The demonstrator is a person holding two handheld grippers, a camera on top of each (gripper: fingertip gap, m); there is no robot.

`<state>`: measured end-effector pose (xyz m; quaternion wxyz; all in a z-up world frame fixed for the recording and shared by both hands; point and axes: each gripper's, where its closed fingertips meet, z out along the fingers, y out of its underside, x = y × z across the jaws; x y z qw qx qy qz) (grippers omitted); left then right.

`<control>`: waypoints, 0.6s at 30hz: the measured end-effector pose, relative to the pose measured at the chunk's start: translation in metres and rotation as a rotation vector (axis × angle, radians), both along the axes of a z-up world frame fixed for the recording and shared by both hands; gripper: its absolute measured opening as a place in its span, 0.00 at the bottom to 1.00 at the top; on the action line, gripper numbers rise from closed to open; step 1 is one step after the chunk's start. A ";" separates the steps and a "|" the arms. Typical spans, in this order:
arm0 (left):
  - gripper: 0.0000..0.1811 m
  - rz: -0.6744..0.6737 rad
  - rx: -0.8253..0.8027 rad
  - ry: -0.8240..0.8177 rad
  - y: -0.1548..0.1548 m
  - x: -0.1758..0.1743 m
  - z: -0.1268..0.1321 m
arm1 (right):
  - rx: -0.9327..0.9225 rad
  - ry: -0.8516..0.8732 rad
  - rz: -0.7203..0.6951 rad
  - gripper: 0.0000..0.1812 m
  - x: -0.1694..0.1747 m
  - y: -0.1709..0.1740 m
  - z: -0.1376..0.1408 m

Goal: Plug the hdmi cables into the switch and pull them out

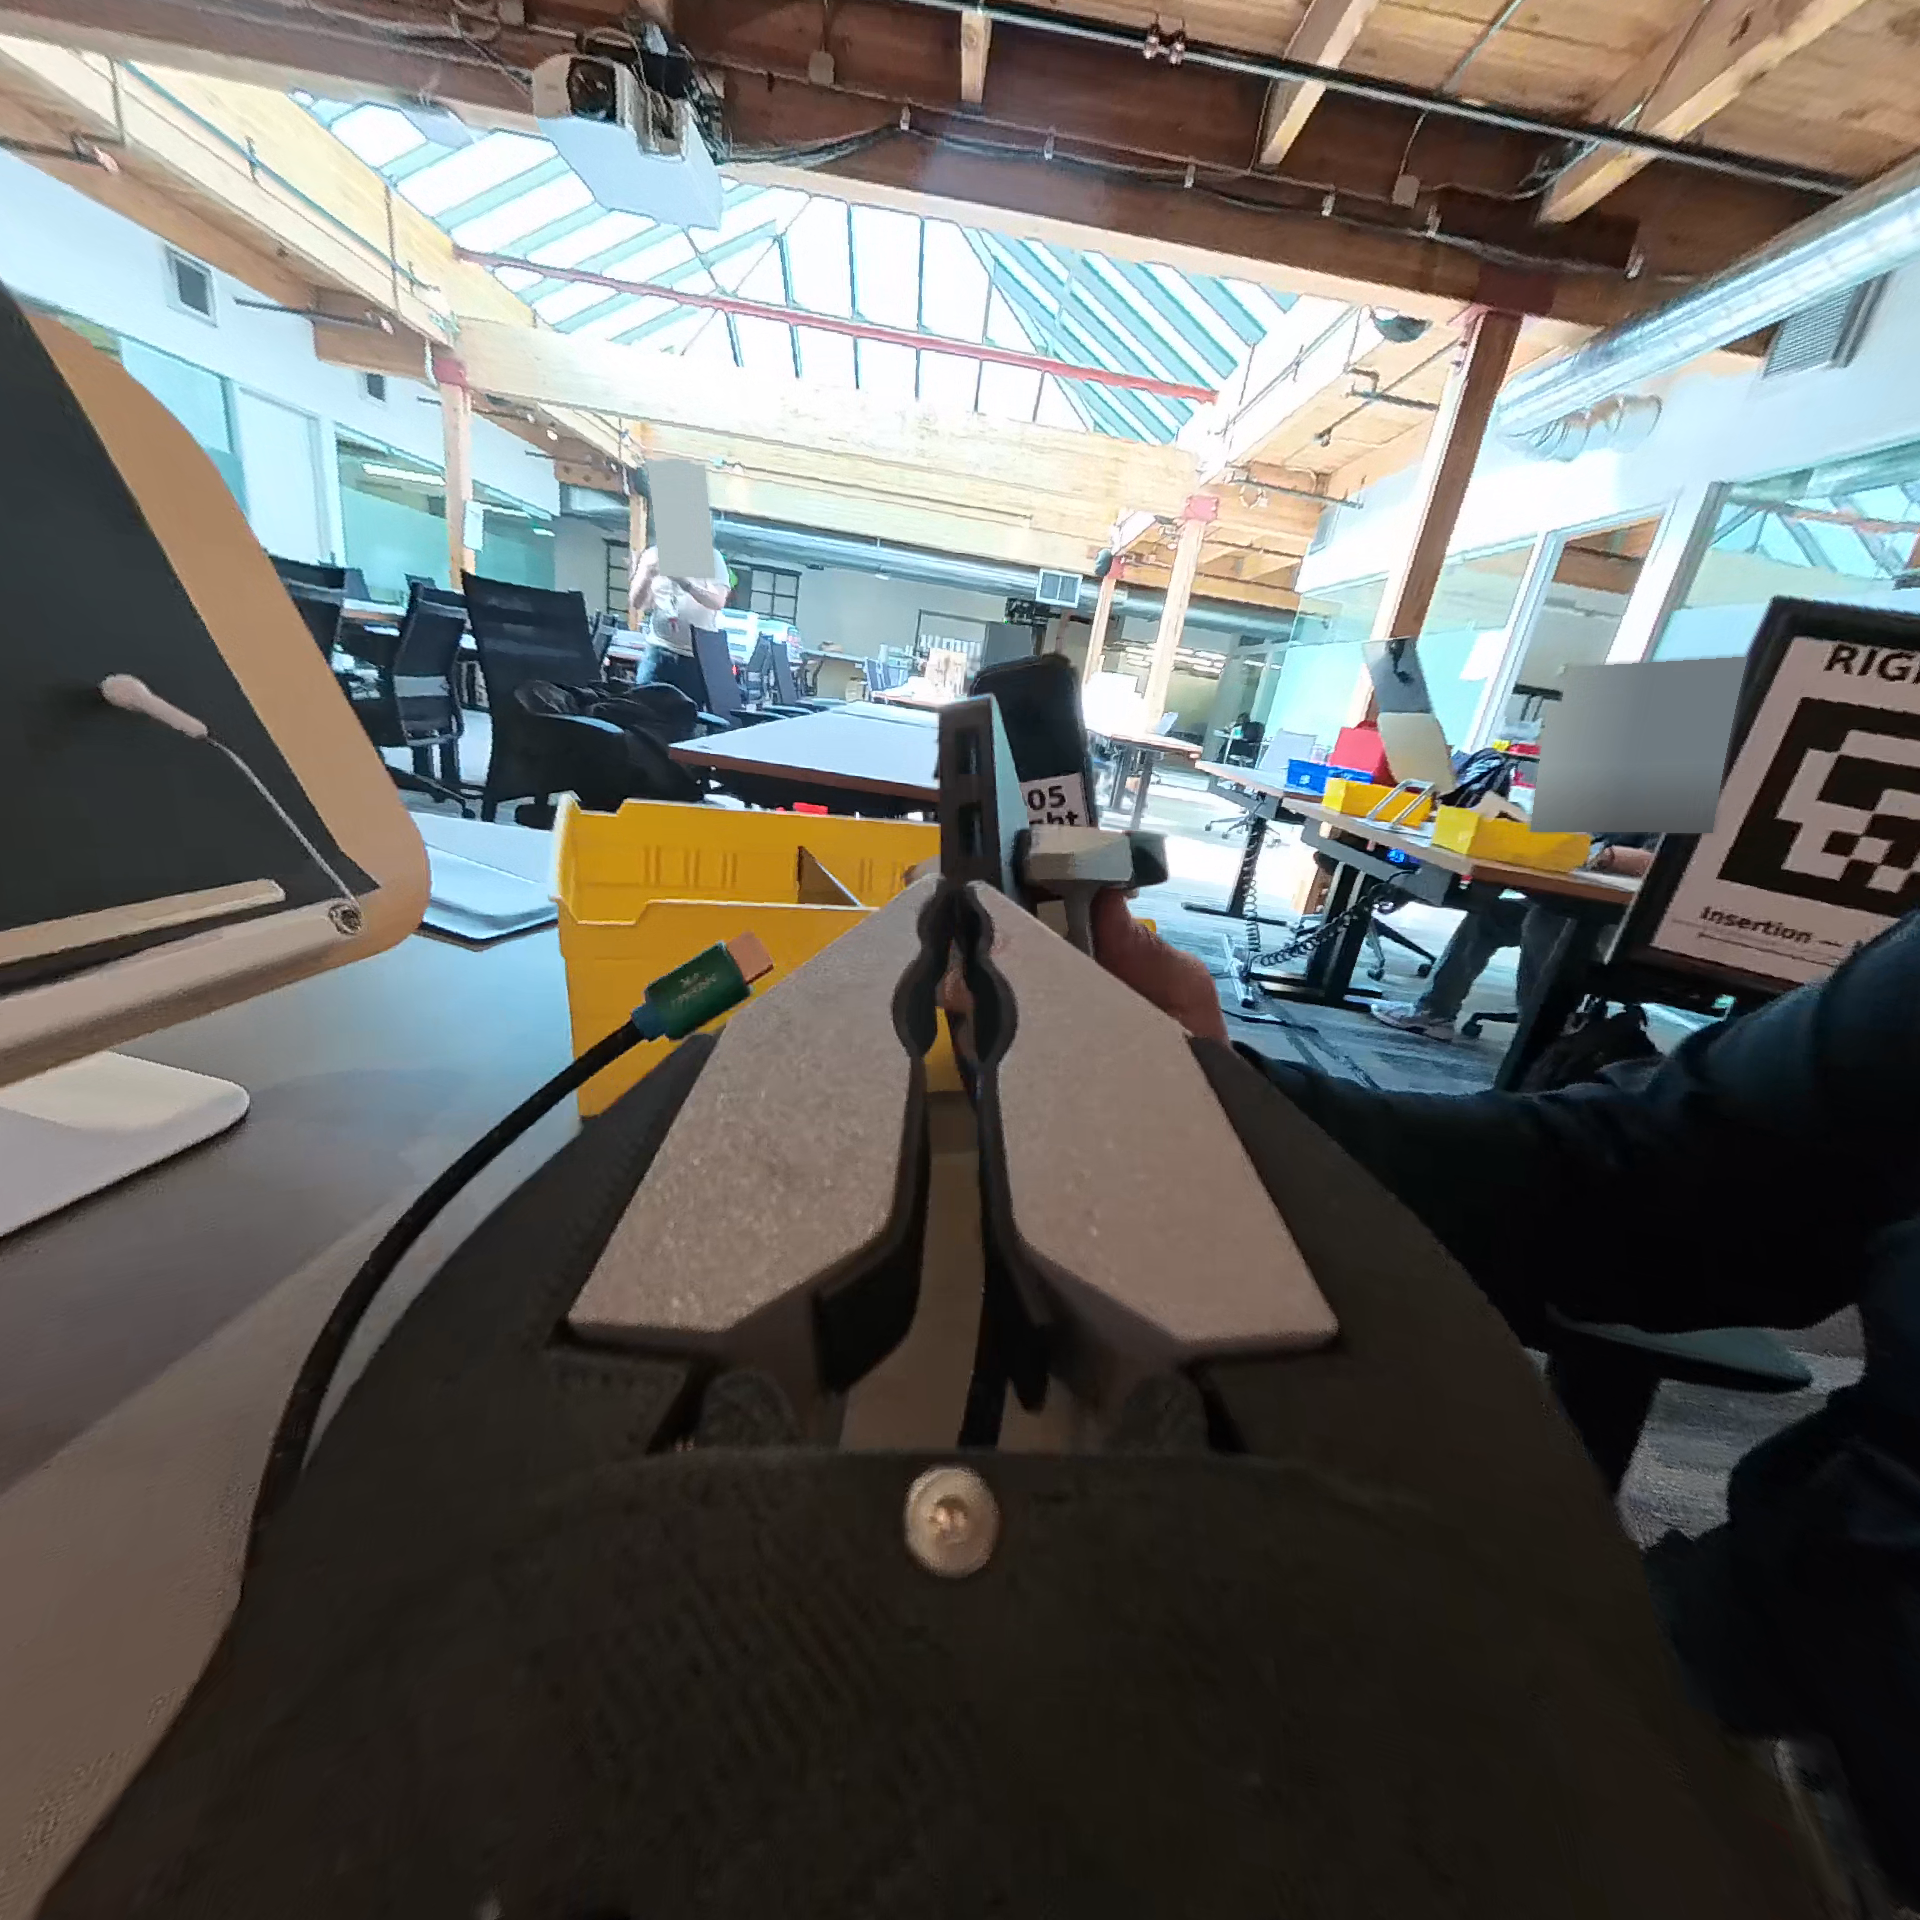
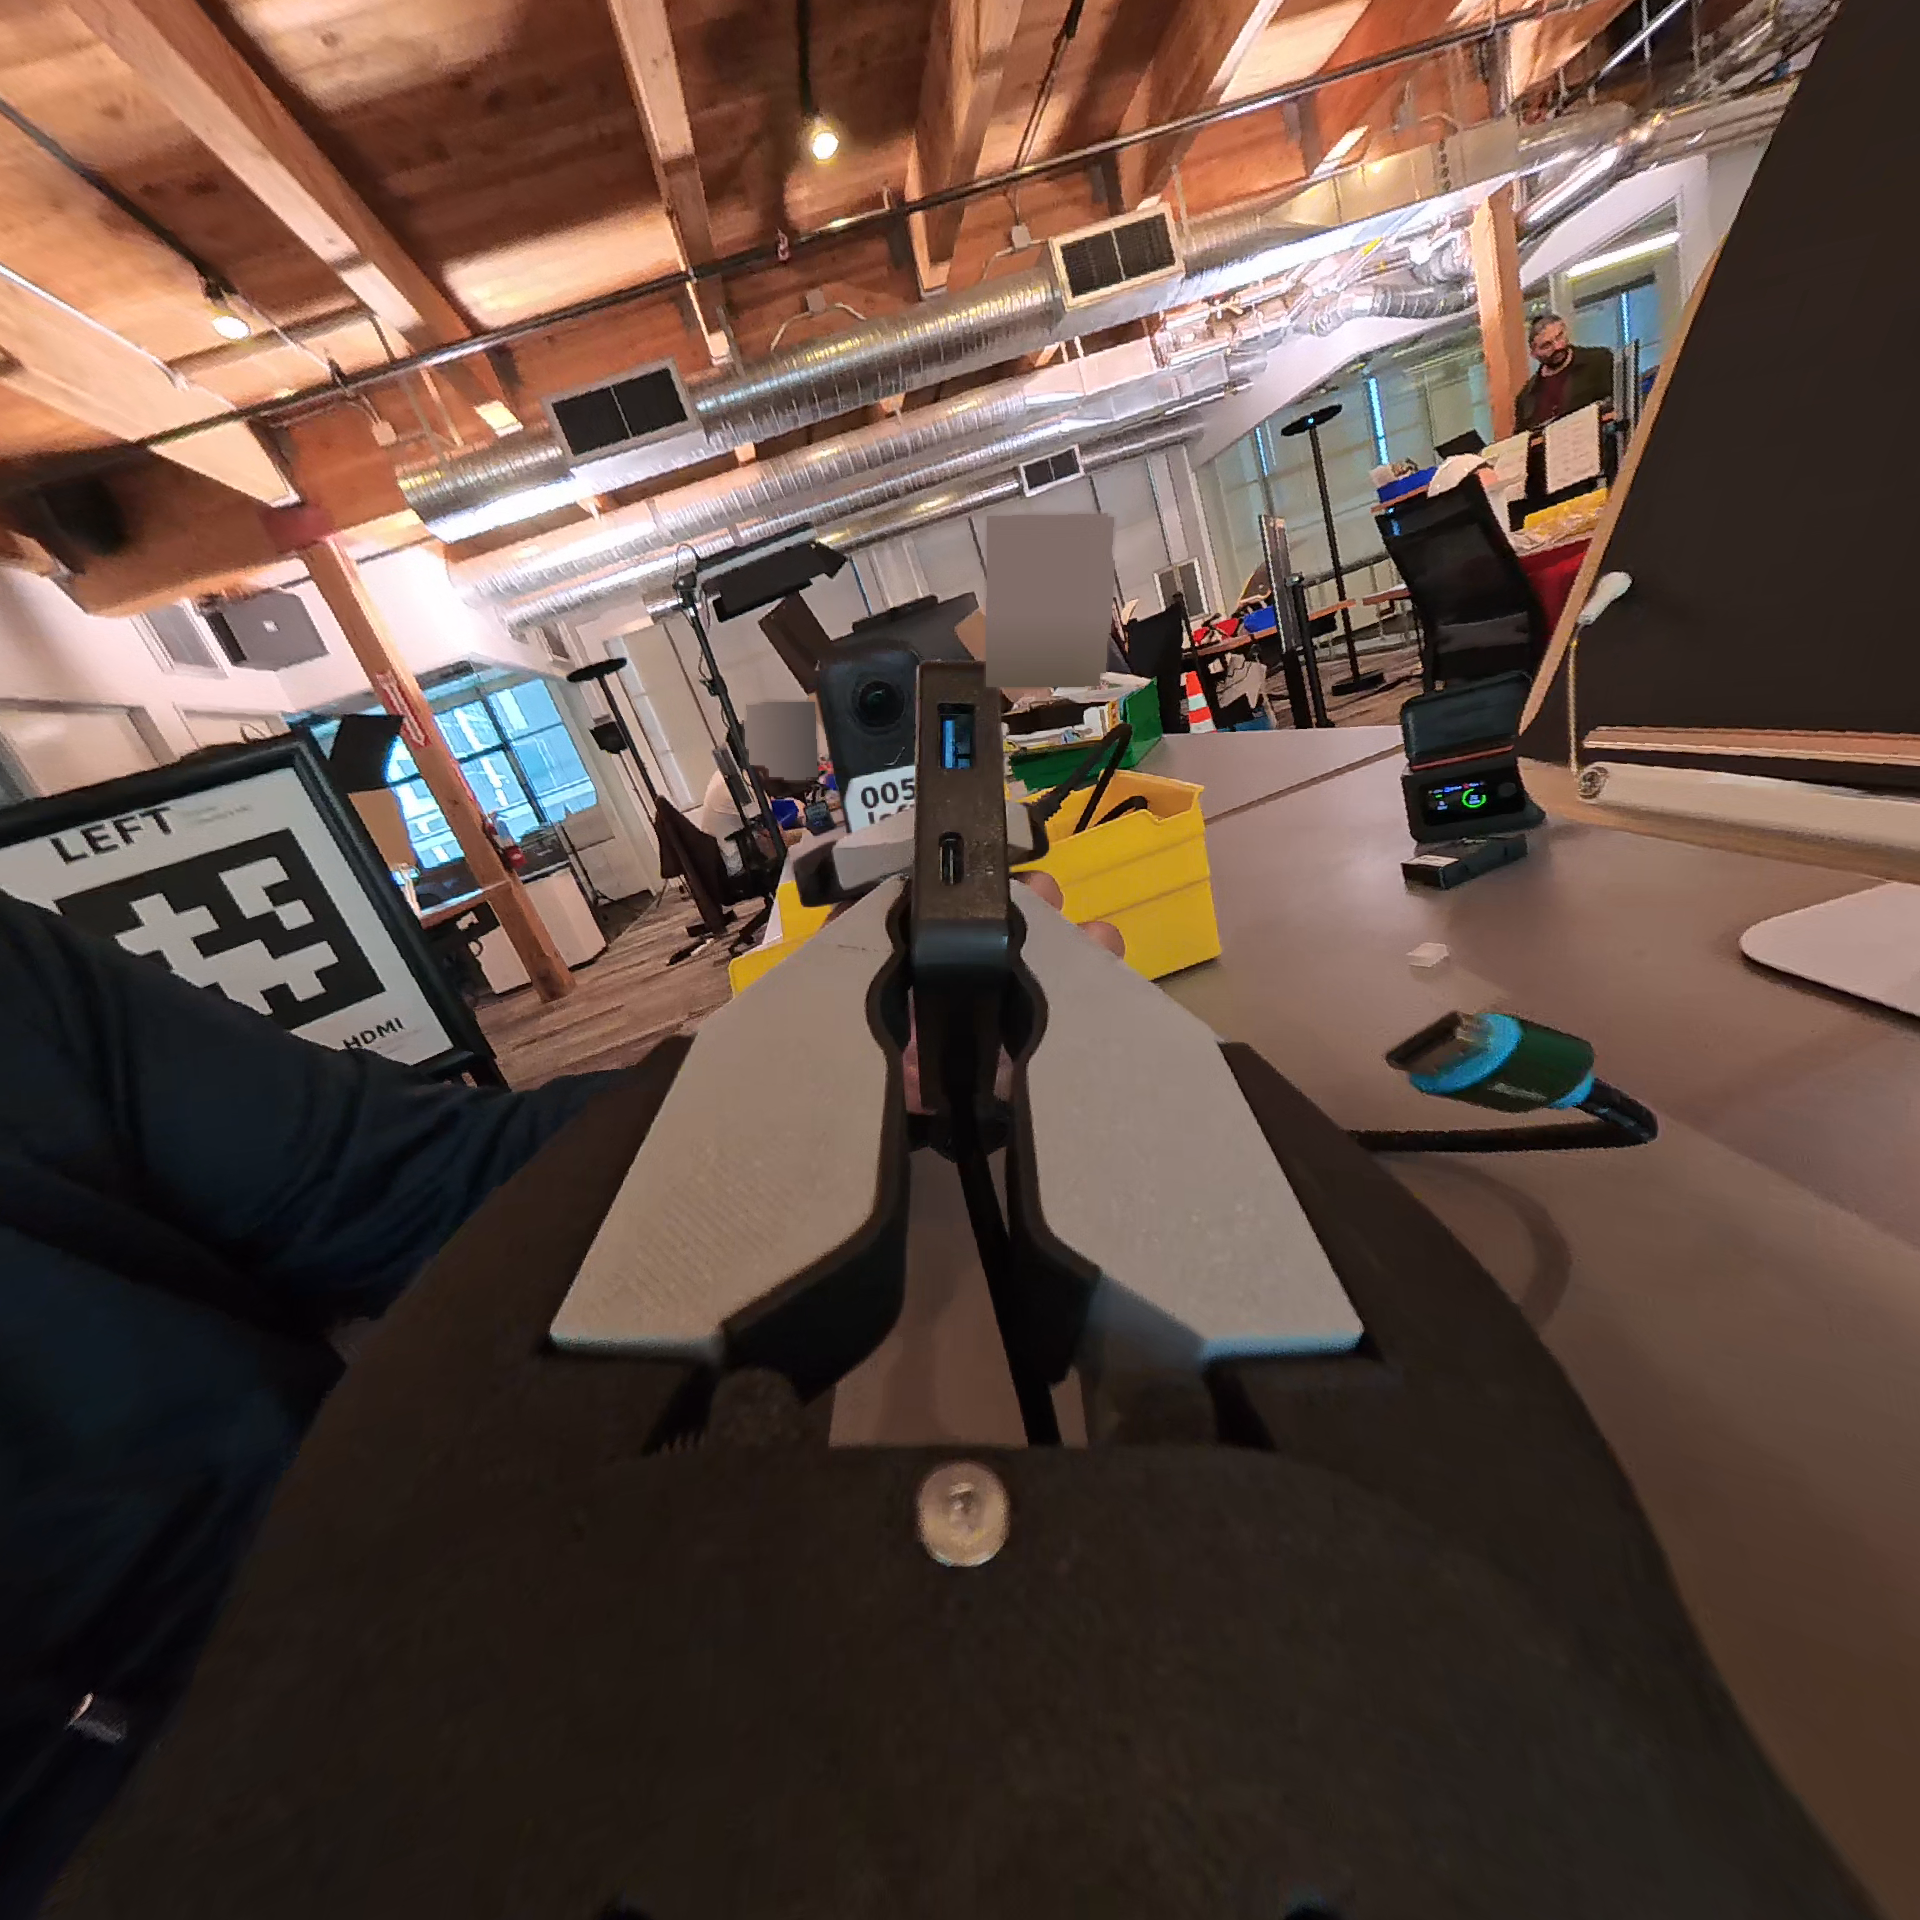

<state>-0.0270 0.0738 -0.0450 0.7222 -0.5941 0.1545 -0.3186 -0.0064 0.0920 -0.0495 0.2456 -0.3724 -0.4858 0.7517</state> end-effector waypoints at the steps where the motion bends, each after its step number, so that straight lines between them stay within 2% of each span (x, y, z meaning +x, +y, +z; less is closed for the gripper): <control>1: 0.00 0.003 -0.010 0.013 0.002 0.001 -0.003 | 0.005 0.000 -0.002 0.06 0.000 -0.001 0.000; 5: 0.00 0.009 -0.031 0.077 0.005 0.009 -0.012 | 0.016 0.006 -0.002 0.06 0.000 -0.002 0.000; 13: 0.00 0.004 -0.038 0.076 0.006 0.010 -0.014 | 0.020 0.017 0.007 0.06 0.002 -0.004 0.002; 18: 0.00 -0.022 -0.058 0.080 0.006 0.015 -0.017 | 0.084 0.041 0.013 0.06 0.004 -0.014 0.003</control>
